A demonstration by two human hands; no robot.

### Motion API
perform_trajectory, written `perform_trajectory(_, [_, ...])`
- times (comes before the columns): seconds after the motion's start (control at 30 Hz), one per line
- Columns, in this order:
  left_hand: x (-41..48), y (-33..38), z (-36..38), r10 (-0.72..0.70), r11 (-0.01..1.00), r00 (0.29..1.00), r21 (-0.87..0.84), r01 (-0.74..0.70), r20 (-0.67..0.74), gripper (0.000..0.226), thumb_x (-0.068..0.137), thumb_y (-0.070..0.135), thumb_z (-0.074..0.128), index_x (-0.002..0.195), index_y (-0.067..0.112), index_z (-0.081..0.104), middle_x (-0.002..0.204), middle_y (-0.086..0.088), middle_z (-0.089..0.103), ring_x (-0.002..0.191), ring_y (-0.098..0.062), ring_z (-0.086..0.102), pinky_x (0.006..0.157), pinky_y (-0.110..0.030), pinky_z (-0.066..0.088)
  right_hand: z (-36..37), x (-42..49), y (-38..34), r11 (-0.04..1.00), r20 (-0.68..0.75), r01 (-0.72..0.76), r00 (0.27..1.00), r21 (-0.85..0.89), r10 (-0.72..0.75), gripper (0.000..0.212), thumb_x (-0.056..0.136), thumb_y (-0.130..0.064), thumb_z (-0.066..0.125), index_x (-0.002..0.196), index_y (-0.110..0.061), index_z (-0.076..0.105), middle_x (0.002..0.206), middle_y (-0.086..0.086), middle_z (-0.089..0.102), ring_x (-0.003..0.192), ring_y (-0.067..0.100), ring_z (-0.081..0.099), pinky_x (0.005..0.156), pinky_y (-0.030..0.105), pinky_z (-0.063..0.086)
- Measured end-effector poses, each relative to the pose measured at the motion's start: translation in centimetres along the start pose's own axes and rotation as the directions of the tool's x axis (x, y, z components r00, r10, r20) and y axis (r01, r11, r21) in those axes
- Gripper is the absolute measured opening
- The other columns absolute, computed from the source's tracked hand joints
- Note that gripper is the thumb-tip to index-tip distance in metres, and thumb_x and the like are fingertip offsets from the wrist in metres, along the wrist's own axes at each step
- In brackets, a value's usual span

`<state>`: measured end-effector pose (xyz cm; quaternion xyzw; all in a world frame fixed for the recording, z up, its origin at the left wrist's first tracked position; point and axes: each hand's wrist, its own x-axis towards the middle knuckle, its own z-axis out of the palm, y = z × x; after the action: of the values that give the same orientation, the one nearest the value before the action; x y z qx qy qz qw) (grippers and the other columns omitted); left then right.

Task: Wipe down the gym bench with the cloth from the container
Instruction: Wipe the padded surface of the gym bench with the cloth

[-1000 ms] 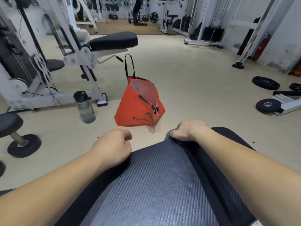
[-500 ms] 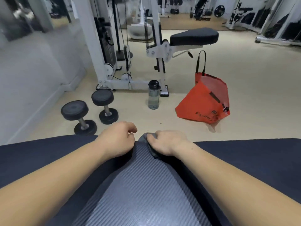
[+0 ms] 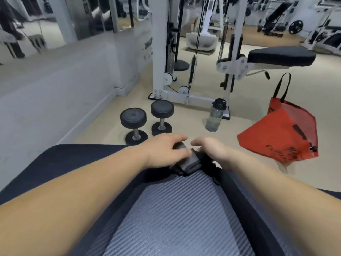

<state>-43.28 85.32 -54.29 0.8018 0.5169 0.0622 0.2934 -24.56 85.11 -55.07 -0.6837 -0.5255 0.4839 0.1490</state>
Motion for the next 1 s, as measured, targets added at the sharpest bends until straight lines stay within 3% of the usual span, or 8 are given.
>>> perform_trajectory(0.1, [2.3, 0.7, 0.9, -0.036, 0.967, 0.988, 0.256, -0.004, 0.152, 0.089, 0.075, 0.093, 0.034, 0.149, 0.046, 0.039, 0.141, -0.006, 0.048, 0.139, -0.031, 0.038, 0.113, -0.052, 0.037, -0.7, 0.2, 1.0, 0.999, -0.116, -0.052, 0.992, 0.016, 0.054, 0.019, 0.085, -0.024, 0.054, 0.096, -0.012, 0.062, 0.093, 0.010, 0.062, 0.083, 0.028, 0.057, 0.076, 0.040, 0.044])
perform_trajectory(0.2, [4.0, 1.5, 1.7, -0.048, 0.935, 0.974, 0.352, -0.035, 0.223, 0.081, 0.077, 0.089, 0.040, 0.134, 0.032, 0.054, 0.122, -0.008, 0.047, 0.129, -0.032, 0.038, 0.106, -0.052, 0.040, -0.3, 0.4, 1.2, 0.998, -0.195, -0.015, 0.981, -0.065, 0.002, 0.020, 0.081, -0.012, 0.046, 0.092, -0.022, 0.060, 0.094, 0.009, 0.063, 0.095, 0.031, 0.061, 0.081, 0.041, 0.049])
perform_trajectory(0.37, [3.7, -1.3, 0.3, -0.032, 0.976, 0.976, 0.215, -0.015, 0.213, 0.065, 0.084, 0.078, 0.050, 0.127, 0.029, 0.056, 0.129, -0.004, 0.063, 0.111, -0.027, 0.057, 0.094, -0.040, 0.048, 0.1, 0.3, -0.2, 0.992, -0.286, 0.021, 0.957, -0.121, -0.055, 0.027, 0.088, -0.003, 0.046, 0.104, -0.018, 0.062, 0.108, 0.009, 0.067, 0.112, 0.032, 0.062, 0.104, 0.048, 0.051])
perform_trajectory(0.6, [-1.9, -12.4, -4.9, -0.227, 0.967, 0.973, 0.126, 0.221, 0.033, 0.066, 0.087, 0.075, 0.045, 0.128, 0.025, 0.057, 0.128, 0.000, 0.065, 0.115, -0.024, 0.060, 0.104, -0.043, 0.046, 6.6, -0.2, -5.6, 0.959, -0.222, 0.165, 0.951, -0.232, -0.218, 0.040, 0.068, -0.022, 0.043, 0.102, -0.025, 0.063, 0.106, 0.004, 0.068, 0.108, 0.031, 0.065, 0.102, 0.047, 0.053])
perform_trajectory(0.7, [-5.5, -16.7, -6.5, -0.302, 0.950, 0.952, 0.072, 0.305, -0.047, 0.049, 0.094, 0.064, 0.049, 0.119, 0.023, 0.057, 0.120, 0.000, 0.066, 0.104, -0.021, 0.058, 0.091, -0.036, 0.045, 11.1, 0.2, -8.5, 0.933, -0.161, 0.240, 0.944, -0.269, -0.289, 0.032, 0.070, -0.027, 0.039, 0.093, -0.030, 0.061, 0.103, 0.002, 0.067, 0.106, 0.031, 0.065, 0.101, 0.044, 0.053])
perform_trajectory(0.8, [-8.8, -21.2, -7.9, -0.397, 0.902, 0.894, 0.094, 0.422, -0.208, 0.041, 0.092, 0.065, 0.048, 0.106, 0.027, 0.052, 0.122, -0.004, 0.066, 0.105, -0.027, 0.061, 0.090, -0.038, 0.049, 15.5, 0.2, -11.3, 0.871, -0.108, 0.353, 0.906, -0.341, -0.409, 0.022, 0.083, -0.026, 0.042, 0.091, -0.032, 0.061, 0.105, 0.001, 0.069, 0.105, 0.029, 0.065, 0.099, 0.041, 0.054])
perform_trajectory(0.87, [-11.5, -24.2, -8.7, -0.483, 0.861, 0.830, 0.022, 0.509, -0.280, 0.051, 0.089, 0.067, 0.047, 0.115, 0.024, 0.054, 0.127, -0.007, 0.066, 0.112, -0.032, 0.062, 0.097, -0.042, 0.051, 18.1, -0.2, -12.9, 0.830, -0.062, 0.409, 0.884, -0.379, -0.463, 0.027, 0.086, -0.027, 0.043, 0.098, -0.031, 0.067, 0.108, 0.001, 0.072, 0.105, 0.028, 0.065, 0.098, 0.042, 0.055])
perform_trajectory(1.0, [-18.0, -26.7, -7.6, -0.610, 0.792, 0.738, -0.202, 0.575, -0.289, 0.045, 0.099, 0.058, 0.046, 0.118, 0.018, 0.054, 0.120, -0.011, 0.066, 0.111, -0.033, 0.062, 0.092, -0.036, 0.046, 22.0, -1.4, -14.6, 0.782, 0.013, 0.489, 0.851, -0.385, -0.526, 0.024, 0.090, -0.025, 0.046, 0.098, -0.032, 0.068, 0.106, -0.002, 0.074, 0.105, 0.026, 0.066, 0.098, 0.043, 0.055])
